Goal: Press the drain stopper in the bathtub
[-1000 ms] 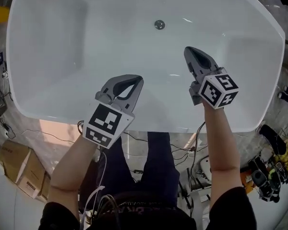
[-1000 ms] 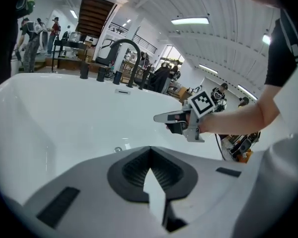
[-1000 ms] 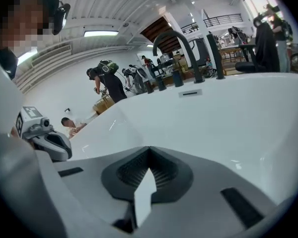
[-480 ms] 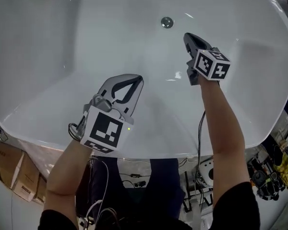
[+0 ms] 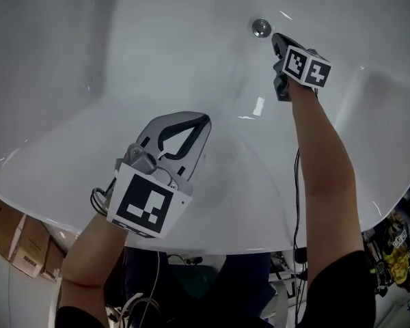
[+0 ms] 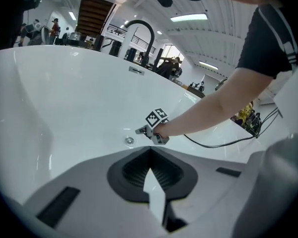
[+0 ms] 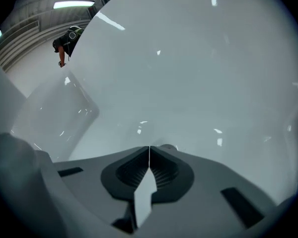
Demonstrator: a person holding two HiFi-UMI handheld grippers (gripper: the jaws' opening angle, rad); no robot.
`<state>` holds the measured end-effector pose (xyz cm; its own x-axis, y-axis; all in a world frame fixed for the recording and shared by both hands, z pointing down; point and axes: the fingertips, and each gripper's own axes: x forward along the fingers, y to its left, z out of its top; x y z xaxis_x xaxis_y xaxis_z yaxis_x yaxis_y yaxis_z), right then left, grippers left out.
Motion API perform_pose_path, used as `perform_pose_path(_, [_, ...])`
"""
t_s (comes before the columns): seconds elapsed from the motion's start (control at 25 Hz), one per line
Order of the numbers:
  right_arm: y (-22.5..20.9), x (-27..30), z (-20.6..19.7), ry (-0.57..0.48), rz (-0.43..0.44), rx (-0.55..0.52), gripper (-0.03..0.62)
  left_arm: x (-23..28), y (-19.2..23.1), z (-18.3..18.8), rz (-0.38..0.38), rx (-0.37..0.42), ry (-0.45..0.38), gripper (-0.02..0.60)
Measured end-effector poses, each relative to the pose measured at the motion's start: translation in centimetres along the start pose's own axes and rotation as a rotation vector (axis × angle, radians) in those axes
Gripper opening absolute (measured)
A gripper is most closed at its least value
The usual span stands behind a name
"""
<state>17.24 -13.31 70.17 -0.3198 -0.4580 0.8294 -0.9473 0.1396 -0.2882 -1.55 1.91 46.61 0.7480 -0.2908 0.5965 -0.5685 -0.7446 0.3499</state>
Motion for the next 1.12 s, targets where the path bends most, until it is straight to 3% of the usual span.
perform_pose_path(0.32, [-1.7,5.1,-0.5,0.060,-0.035,-0.005,0.017,0.0,1.3,0.6,-0.003,-0.058,0.048,0.003])
perform_pose_path(0.56, [-2.7,8.5,-1.3,0.105,-0.042,0.002,0.016,0.5,1.1,0.0,-0.059,-0.208,0.036,0.003])
perform_pose_path(0.72, [-3.1,9.8,-1.6,0.142,-0.048,-0.004,0.016,0.5,1.1,-0.2,-0.060,-0.183,0.067,0.003])
perform_pose_path(0.88, [-3.7,10.6,-2.8,0.210,-0.071,-0.007,0.015,0.5,1.0,-0.2,-0.070,-0.217,0.060,0.003])
perform_pose_path(1.12, [-3.7,10.4,-3.0,0.226,-0.050,0.019,0.017,0.5,1.1,-0.4,-0.062,-0.238,0.063,0.003])
